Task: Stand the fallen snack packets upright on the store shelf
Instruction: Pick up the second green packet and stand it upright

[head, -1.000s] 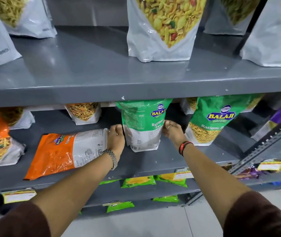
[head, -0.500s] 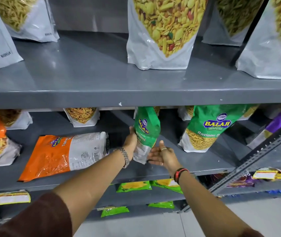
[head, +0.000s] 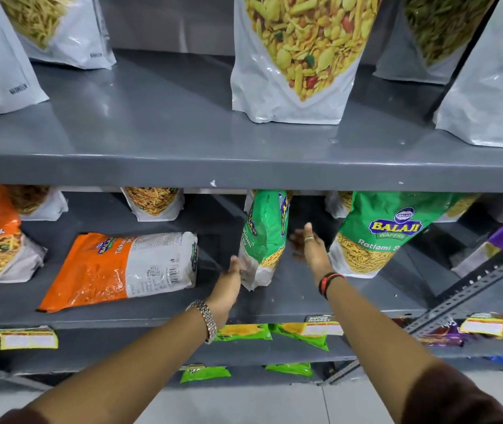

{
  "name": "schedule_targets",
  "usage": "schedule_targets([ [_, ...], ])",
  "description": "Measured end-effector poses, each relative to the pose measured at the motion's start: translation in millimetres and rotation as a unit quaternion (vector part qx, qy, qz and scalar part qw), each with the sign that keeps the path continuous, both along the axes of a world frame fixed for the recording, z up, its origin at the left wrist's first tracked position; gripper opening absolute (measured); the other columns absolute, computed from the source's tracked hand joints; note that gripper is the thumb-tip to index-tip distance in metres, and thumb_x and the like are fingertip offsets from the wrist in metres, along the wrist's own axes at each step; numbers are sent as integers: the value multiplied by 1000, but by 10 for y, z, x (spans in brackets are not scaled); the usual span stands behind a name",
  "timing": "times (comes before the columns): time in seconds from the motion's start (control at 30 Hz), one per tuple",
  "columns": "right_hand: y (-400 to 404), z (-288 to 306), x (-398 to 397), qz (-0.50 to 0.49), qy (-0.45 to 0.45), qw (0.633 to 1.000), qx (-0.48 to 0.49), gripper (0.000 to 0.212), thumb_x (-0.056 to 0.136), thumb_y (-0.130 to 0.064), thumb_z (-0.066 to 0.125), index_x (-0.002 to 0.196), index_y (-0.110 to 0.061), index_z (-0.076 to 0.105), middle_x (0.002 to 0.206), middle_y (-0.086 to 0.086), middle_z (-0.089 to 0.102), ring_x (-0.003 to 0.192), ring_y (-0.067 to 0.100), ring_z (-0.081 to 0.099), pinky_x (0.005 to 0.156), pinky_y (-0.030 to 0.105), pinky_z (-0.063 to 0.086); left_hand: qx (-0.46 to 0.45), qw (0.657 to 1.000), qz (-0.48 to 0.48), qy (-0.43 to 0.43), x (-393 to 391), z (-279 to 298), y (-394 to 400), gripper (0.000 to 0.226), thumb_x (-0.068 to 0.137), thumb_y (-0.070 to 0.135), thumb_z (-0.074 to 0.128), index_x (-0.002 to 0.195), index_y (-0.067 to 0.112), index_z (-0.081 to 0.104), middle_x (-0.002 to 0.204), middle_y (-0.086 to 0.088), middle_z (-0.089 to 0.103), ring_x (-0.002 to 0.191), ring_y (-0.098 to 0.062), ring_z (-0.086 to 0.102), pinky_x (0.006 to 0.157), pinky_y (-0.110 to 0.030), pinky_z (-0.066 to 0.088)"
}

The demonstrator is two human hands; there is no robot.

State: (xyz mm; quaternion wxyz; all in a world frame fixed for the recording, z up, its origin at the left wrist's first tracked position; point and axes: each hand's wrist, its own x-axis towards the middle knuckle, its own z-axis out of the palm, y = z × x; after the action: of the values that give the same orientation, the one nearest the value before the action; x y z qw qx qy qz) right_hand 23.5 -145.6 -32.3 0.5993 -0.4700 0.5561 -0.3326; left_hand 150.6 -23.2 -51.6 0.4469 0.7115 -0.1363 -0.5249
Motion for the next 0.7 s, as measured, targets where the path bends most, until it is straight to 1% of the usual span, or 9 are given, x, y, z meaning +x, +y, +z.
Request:
schedule_targets([
  [0.1,-139,116,155,68,8,997,25,68,93,-57,15,136,-13,43,140,12,50,127,29,48,109,47,37,-30,995,-3,93,-58,38,23,65,90,58,24,131,12,44,134,-10,51,127,-26,47,104,-39,37],
  [0.2,-141,184,268,124,15,991,40,78,87,-66,4,141,-20,38,148,11,41,135,28,39,117,48,24,-46,992,23,115,-70,129,-50,50,90,58,27,88,15,54,81,-2,56,81,-15,55,76,-28,44],
  [0.3,-61,187,263,142,10,990,23,75,88,-63,2,138,-22,42,146,9,43,135,28,40,117,45,25,-71,991,30,110,-51,194,-112,56,90,59,23,87,15,58,55,1,68,50,-7,63,48,-18,50],
  [0.33,-33,178,222,132,14,991,14,74,89,-62,3,136,-22,45,145,9,45,133,28,42,115,46,27,-82,990,36,112,-40,216,-139,59,90,59,22,96,14,59,55,4,71,48,-5,66,42,-16,47],
  [0.37,-15,167,167,118,18,993,6,74,89,-61,4,132,-21,49,143,9,48,130,27,45,113,48,31,-94,987,42,123,-24,231,-172,64,91,59,21,111,11,58,69,1,75,63,-8,72,42,-16,47],
  [0.43,11,132,28,101,-4,995,6,72,90,-61,5,121,-21,56,137,10,54,120,24,52,105,50,40,-118,979,59,156,23,298,-239,68,92,57,18,131,10,49,118,-10,65,114,-23,61,50,-17,51],
  [0.47,21,115,-46,99,-22,995,16,71,90,-60,5,120,-20,56,135,11,55,116,24,53,98,46,45,-129,975,63,167,45,327,-270,69,92,56,16,135,11,45,134,-10,55,125,-26,52,55,-19,52],
  [0.57,65,86,-260,109,-39,992,40,77,90,-59,1,130,-14,49,137,15,51,118,28,53,77,34,47,-147,976,51,153,98,374,-366,71,91,59,12,137,15,43,145,-8,46,131,-25,46,73,-26,49],
  [0.7,112,90,-404,149,-9,988,33,74,91,-57,5,136,-12,43,141,13,48,125,31,49,93,40,43,-136,981,52,127,213,370,-399,81,88,64,12,142,8,35,148,-12,41,135,-26,40,99,-35,39],
])
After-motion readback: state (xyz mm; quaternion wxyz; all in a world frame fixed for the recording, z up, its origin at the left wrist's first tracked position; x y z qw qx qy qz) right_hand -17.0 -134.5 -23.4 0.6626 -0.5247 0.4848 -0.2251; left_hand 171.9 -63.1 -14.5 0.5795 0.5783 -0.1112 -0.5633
